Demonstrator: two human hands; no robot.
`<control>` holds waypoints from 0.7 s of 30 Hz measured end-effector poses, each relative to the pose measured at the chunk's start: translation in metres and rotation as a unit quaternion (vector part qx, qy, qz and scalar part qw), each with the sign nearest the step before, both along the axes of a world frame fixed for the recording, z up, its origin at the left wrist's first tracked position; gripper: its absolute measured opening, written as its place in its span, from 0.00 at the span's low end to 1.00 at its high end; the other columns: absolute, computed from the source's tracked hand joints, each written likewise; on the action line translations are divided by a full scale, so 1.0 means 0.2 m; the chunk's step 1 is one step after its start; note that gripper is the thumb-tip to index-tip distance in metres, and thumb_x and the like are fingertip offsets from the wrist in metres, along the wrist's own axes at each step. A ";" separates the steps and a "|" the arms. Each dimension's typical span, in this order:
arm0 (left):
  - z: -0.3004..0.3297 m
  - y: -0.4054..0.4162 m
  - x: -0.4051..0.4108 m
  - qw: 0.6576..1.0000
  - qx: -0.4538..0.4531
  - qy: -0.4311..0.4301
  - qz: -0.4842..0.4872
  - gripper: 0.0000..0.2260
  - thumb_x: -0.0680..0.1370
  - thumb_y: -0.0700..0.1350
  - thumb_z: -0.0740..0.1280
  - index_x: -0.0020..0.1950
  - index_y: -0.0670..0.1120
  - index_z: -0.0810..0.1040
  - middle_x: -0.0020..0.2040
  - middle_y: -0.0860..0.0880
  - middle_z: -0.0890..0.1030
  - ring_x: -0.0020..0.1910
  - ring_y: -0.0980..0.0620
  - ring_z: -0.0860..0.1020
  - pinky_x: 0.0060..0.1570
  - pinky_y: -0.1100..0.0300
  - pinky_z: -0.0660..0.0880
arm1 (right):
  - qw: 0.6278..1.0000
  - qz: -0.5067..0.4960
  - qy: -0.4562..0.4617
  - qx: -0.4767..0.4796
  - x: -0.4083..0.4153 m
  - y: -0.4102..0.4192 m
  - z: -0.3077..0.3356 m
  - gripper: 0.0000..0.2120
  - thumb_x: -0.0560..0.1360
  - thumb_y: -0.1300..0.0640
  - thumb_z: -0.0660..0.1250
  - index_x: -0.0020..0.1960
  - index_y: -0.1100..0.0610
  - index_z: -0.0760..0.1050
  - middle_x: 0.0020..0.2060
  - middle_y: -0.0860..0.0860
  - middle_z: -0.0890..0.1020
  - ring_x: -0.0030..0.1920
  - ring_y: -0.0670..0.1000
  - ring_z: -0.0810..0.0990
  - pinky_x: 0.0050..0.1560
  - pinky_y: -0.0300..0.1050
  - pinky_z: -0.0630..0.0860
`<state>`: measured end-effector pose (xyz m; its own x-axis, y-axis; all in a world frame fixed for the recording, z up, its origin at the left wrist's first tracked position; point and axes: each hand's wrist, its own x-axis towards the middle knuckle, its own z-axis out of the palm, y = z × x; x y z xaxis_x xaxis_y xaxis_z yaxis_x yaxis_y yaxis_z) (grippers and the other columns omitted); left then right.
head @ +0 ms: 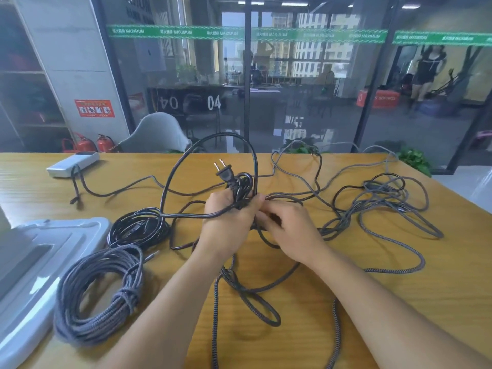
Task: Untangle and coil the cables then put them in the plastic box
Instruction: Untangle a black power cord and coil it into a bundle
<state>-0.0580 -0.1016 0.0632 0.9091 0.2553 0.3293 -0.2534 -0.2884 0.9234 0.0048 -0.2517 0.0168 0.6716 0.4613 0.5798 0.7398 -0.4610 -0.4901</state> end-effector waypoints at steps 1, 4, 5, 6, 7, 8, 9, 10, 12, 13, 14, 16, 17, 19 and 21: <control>0.02 0.02 -0.01 1.000 -0.020 -0.010 0.018 0.12 0.80 0.43 0.73 0.38 0.43 0.80 0.27 0.57 0.76 0.27 0.60 0.73 0.30 0.70 0.69 | 1.000 -0.007 0.021 -0.005 0.00 0.00 0.00 0.08 0.84 0.50 0.67 0.54 0.50 0.84 0.40 0.36 0.82 0.41 0.40 0.79 0.41 0.42 0.74; 0.08 0.11 -0.03 0.992 -0.078 -0.056 0.087 0.12 0.78 0.49 0.76 0.35 0.50 0.82 0.29 0.55 0.76 0.30 0.56 0.71 0.37 0.59 0.72 | 0.996 -0.031 0.069 -0.048 0.01 0.00 0.01 0.15 0.83 0.45 0.65 0.69 0.45 0.80 0.42 0.37 0.82 0.42 0.37 0.79 0.43 0.36 0.73; 0.09 0.13 -0.04 0.989 -0.092 -0.069 0.092 0.12 0.78 0.49 0.76 0.34 0.53 0.82 0.29 0.56 0.75 0.30 0.56 0.71 0.39 0.56 0.72 | 0.995 -0.035 0.068 -0.060 0.02 0.01 0.01 0.17 0.84 0.44 0.65 0.71 0.43 0.77 0.40 0.38 0.80 0.40 0.38 0.77 0.41 0.34 0.70; 0.10 0.15 -0.04 0.987 -0.099 -0.079 0.094 0.12 0.78 0.49 0.76 0.34 0.55 0.82 0.28 0.57 0.75 0.30 0.57 0.71 0.39 0.55 0.72 | 0.995 -0.040 0.062 -0.066 0.02 0.01 0.01 0.17 0.84 0.44 0.64 0.72 0.42 0.76 0.39 0.38 0.79 0.39 0.38 0.77 0.40 0.34 0.70; 0.10 0.15 -0.05 0.987 -0.099 -0.085 0.096 0.12 0.78 0.49 0.76 0.34 0.55 0.82 0.28 0.58 0.75 0.30 0.58 0.71 0.40 0.54 0.71 | 0.995 -0.046 0.053 -0.067 0.02 0.01 0.01 0.17 0.84 0.43 0.64 0.72 0.41 0.76 0.40 0.38 0.80 0.41 0.38 0.78 0.41 0.35 0.72; 0.10 0.15 -0.06 0.987 -0.097 -0.083 0.098 0.11 0.78 0.50 0.76 0.35 0.53 0.82 0.28 0.59 0.75 0.29 0.58 0.71 0.40 0.54 0.70 | 0.996 -0.055 0.038 -0.064 0.02 0.01 0.01 0.16 0.83 0.42 0.64 0.70 0.40 0.77 0.42 0.38 0.82 0.42 0.39 0.79 0.43 0.38 0.75; 0.10 0.15 -0.05 0.988 -0.095 -0.075 0.097 0.11 0.78 0.51 0.76 0.37 0.52 0.82 0.27 0.59 0.75 0.28 0.59 0.71 0.41 0.54 0.70 | 0.996 -0.066 0.014 -0.062 0.01 0.01 0.01 0.16 0.83 0.41 0.64 0.68 0.41 0.79 0.44 0.38 0.83 0.44 0.40 0.79 0.45 0.42 0.78; 0.10 0.14 -0.05 0.989 -0.094 -0.059 0.096 0.10 0.77 0.53 0.76 0.38 0.51 0.82 0.27 0.59 0.75 0.27 0.60 0.71 0.41 0.55 0.69 | 0.995 -0.079 -0.019 -0.056 0.01 0.00 0.01 0.16 0.82 0.40 0.63 0.66 0.41 0.81 0.45 0.39 0.84 0.45 0.41 0.79 0.47 0.45 0.78; 0.09 0.14 -0.04 0.990 -0.099 -0.019 0.099 0.12 0.76 0.58 0.75 0.42 0.50 0.83 0.25 0.60 0.72 0.27 0.58 0.70 0.40 0.55 0.69 | 0.989 -0.099 -0.100 -0.034 0.01 -0.02 0.04 0.16 0.81 0.39 0.64 0.61 0.43 0.84 0.40 0.38 0.83 0.45 0.43 0.74 0.49 0.50 0.74; 0.09 0.15 -0.03 0.990 -0.097 0.004 0.102 0.15 0.76 0.62 0.74 0.44 0.51 0.84 0.24 0.60 0.71 0.27 0.57 0.69 0.40 0.56 0.68 | 0.985 -0.111 -0.131 -0.010 0.02 -0.04 0.06 0.16 0.80 0.39 0.65 0.60 0.44 0.85 0.38 0.38 0.82 0.44 0.44 0.72 0.50 0.49 0.70; 0.10 0.16 -0.04 0.990 -0.091 0.028 0.102 0.17 0.75 0.65 0.73 0.46 0.51 0.85 0.23 0.60 0.70 0.28 0.57 0.69 0.39 0.56 0.68 | 0.981 -0.127 -0.144 0.024 0.03 -0.05 0.08 0.15 0.80 0.40 0.66 0.60 0.44 0.85 0.36 0.37 0.81 0.44 0.45 0.72 0.50 0.49 0.68; 0.10 0.17 -0.04 0.992 -0.069 0.068 0.076 0.18 0.74 0.66 0.72 0.45 0.52 0.85 0.23 0.59 0.69 0.28 0.55 0.68 0.40 0.55 0.69 | 0.971 -0.174 -0.133 0.096 0.04 -0.09 0.14 0.14 0.81 0.41 0.67 0.60 0.44 0.85 0.37 0.37 0.82 0.45 0.46 0.74 0.49 0.47 0.69; 0.10 0.18 -0.04 0.993 -0.058 0.083 0.058 0.18 0.74 0.67 0.72 0.44 0.52 0.85 0.25 0.58 0.69 0.28 0.54 0.68 0.42 0.54 0.69 | 0.964 -0.203 -0.119 0.127 0.05 -0.11 0.18 0.13 0.81 0.42 0.67 0.60 0.45 0.85 0.38 0.38 0.83 0.45 0.47 0.76 0.47 0.46 0.71; 0.10 0.18 -0.05 0.993 -0.032 0.111 0.033 0.20 0.71 0.69 0.72 0.47 0.53 0.86 0.31 0.55 0.68 0.30 0.54 0.68 0.45 0.54 0.71 | 0.944 -0.254 -0.079 0.197 0.07 -0.18 0.23 0.12 0.81 0.45 0.69 0.58 0.49 0.86 0.38 0.41 0.85 0.43 0.48 0.81 0.44 0.44 0.76; 0.10 0.19 -0.06 0.993 -0.007 0.116 0.021 0.18 0.73 0.67 0.72 0.48 0.53 0.87 0.28 0.57 0.68 0.28 0.55 0.67 0.44 0.56 0.70 | 0.923 -0.279 -0.005 0.267 0.10 -0.26 0.26 0.10 0.81 0.48 0.71 0.53 0.52 0.88 0.38 0.47 0.86 0.41 0.52 0.85 0.47 0.49 0.82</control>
<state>-0.0697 -0.0646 0.0838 0.9483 0.2983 0.1083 -0.0213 -0.2809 0.9595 0.0253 -0.3042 0.0691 0.7122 -0.3071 0.6313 0.4660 -0.4657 -0.7523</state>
